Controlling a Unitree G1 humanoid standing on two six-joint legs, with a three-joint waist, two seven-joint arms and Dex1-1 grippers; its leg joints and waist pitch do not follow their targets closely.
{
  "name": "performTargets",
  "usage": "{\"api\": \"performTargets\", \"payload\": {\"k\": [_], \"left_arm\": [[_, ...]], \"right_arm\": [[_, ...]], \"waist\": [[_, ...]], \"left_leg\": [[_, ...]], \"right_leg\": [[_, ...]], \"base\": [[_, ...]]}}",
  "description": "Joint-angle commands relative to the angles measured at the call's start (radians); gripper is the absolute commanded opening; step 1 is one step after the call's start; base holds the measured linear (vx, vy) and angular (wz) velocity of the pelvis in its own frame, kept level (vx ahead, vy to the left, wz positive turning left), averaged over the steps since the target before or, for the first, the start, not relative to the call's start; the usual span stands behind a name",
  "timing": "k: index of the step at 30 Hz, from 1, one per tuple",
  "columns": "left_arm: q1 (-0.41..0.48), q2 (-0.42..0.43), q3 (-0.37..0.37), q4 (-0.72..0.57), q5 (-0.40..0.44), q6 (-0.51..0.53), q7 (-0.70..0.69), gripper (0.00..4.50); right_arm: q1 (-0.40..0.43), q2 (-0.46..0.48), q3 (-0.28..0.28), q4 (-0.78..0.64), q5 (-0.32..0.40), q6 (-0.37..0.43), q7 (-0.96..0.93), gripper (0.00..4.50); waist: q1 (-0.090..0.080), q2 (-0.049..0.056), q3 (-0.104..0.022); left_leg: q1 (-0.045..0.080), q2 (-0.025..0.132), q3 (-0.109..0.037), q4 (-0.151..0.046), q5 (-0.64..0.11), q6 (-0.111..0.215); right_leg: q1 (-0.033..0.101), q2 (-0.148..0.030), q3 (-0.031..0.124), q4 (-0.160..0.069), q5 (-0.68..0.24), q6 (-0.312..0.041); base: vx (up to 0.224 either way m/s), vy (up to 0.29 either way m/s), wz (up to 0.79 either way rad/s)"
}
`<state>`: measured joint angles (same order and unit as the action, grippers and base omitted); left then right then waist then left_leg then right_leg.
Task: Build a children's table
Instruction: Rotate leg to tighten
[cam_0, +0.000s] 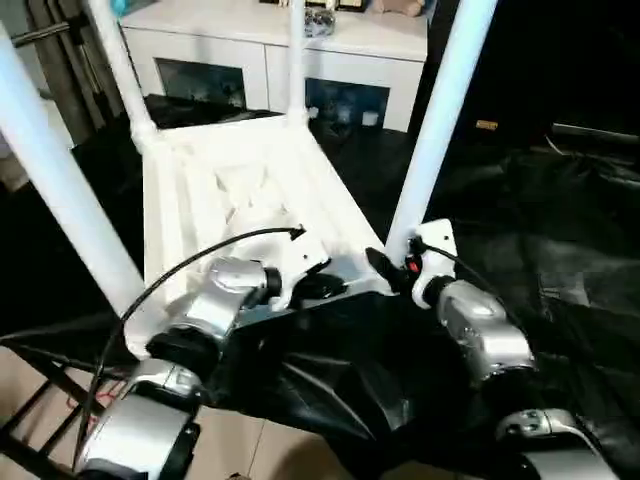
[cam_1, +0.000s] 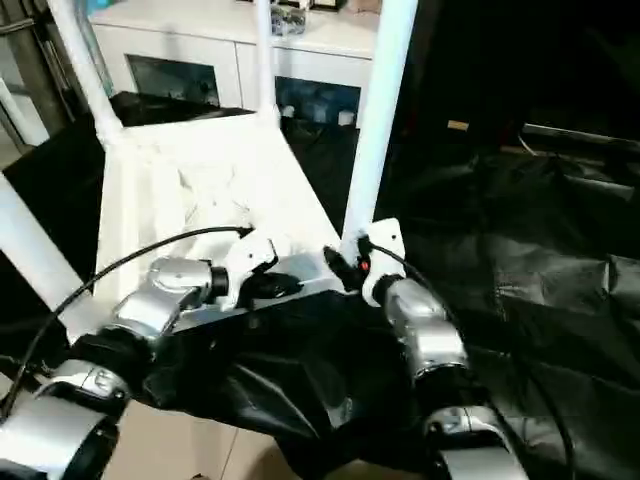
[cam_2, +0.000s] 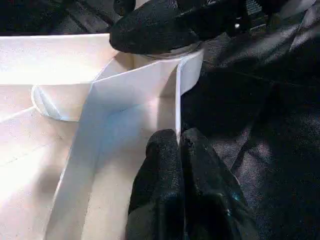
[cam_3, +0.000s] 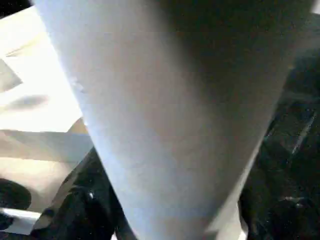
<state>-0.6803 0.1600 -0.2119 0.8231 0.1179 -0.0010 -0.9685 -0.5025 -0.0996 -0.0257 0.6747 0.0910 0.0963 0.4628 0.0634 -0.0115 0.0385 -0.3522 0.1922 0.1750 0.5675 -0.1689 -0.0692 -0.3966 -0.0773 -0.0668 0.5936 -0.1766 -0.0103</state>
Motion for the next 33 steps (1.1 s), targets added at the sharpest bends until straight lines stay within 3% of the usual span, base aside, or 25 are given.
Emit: {"api": "performTargets", "payload": {"k": [1,4,7,9,13,15,19,23,30,33], "left_arm": [[-0.018,-0.073,-0.045,-0.024,-0.013,-0.025,-0.028,0.0],[-0.012,-0.057,-0.048,-0.033,-0.017,-0.028,-0.059,0.0],[-0.001,-0.026,-0.056,-0.049,-0.033,-0.042,-0.125,0.0],[0.006,0.005,-0.064,-0.056,-0.041,-0.06,-0.193,0.0],[0.006,0.052,-0.073,-0.048,-0.038,-0.092,-0.272,0.0],[0.004,0.063,-0.075,-0.041,-0.036,-0.1,-0.29,0.0],[0.0,0.088,-0.073,-0.037,-0.053,-0.11,-0.366,0.0],[-0.004,0.101,-0.069,-0.036,-0.071,-0.113,-0.414,0.0],[-0.007,0.107,-0.067,-0.031,-0.074,-0.119,-0.432,0.0],[-0.007,0.104,-0.063,-0.027,-0.07,-0.119,-0.424,0.0]], "right_arm": [[0.007,0.05,0.103,0.025,-0.023,0.02,0.078,3.43],[0.007,0.022,0.117,0.01,-0.031,0.009,0.113,3.78],[0.012,-0.029,0.129,-0.024,-0.017,0.005,0.216,3.78],[0.023,-0.079,0.136,-0.07,0.014,0.016,0.339,3.78],[0.046,-0.167,0.158,-0.151,0.057,0.052,0.541,3.78],[0.051,-0.192,0.167,-0.168,0.067,0.064,0.589,3.78],[0.056,-0.237,0.178,-0.194,0.1,0.116,0.69,3.78],[0.063,-0.253,0.192,-0.218,0.109,0.149,0.749,3.47],[0.074,-0.254,0.206,-0.245,0.121,0.172,0.766,2.77],[0.088,-0.25,0.207,-0.267,0.127,0.19,0.769,2.68]], "waist": [[-0.004,-0.002,-0.044],[-0.004,-0.001,-0.045],[-0.004,-0.002,-0.047],[-0.001,-0.004,-0.052],[0.013,-0.001,-0.061],[0.021,-0.003,-0.062],[0.032,-0.005,-0.055],[0.036,-0.007,-0.052],[0.042,-0.007,-0.056],[0.044,-0.007,-0.056]], "left_leg": [[0.004,0.033,-0.013,-0.072,-0.349,0.015],[0.005,0.034,-0.013,-0.073,-0.356,0.015],[-0.001,0.035,-0.012,-0.072,-0.336,0.028],[-0.002,0.035,-0.01,-0.068,-0.294,0.041],[-0.008,0.039,-0.001,-0.053,-0.157,0.1],[-0.007,0.04,0.0,-0.049,-0.14,0.117],[-0.004,0.044,0.0,-0.055,-0.192,0.095],[-0.004,0.044,-0.001,-0.058,-0.221,0.066],[-0.004,0.044,-0.001,-0.056,-0.193,0.058],[-0.005,0.043,-0.001,-0.056,-0.188,0.061]], "right_leg": [[0.031,-0.066,0.043,-0.1,-0.448,-0.134],[0.031,-0.067,0.044,-0.099,-0.429,-0.142],[0.038,-0.067,0.045,-0.092,-0.379,-0.155],[0.042,-0.066,0.046,-0.085,-0.299,-0.176],[0.052,-0.06,0.042,-0.054,-0.039,-0.253],[0.053,-0.06,0.04,-0.049,-0.006,-0.268],[0.049,-0.065,0.04,-0.06,-0.13,-0.254],[0.046,-0.068,0.042,-0.066,-0.209,-0.232],[0.046,-0.068,0.042,-0.062,-0.176,-0.229],[0.047,-0.068,0.041,-0.061,-0.167,-0.228]], "base": [[0.0,0.0,0.0],[0.0,0.0,0.0],[0.0,0.0,0.0],[0.0,0.0,0.0],[0.0,0.0,0.0],[0.0,0.0,0.0],[0.0,0.0,0.0],[0.0,0.0,0.0],[0.0,0.0,0.0],[0.0,0.0,0.0]]}}
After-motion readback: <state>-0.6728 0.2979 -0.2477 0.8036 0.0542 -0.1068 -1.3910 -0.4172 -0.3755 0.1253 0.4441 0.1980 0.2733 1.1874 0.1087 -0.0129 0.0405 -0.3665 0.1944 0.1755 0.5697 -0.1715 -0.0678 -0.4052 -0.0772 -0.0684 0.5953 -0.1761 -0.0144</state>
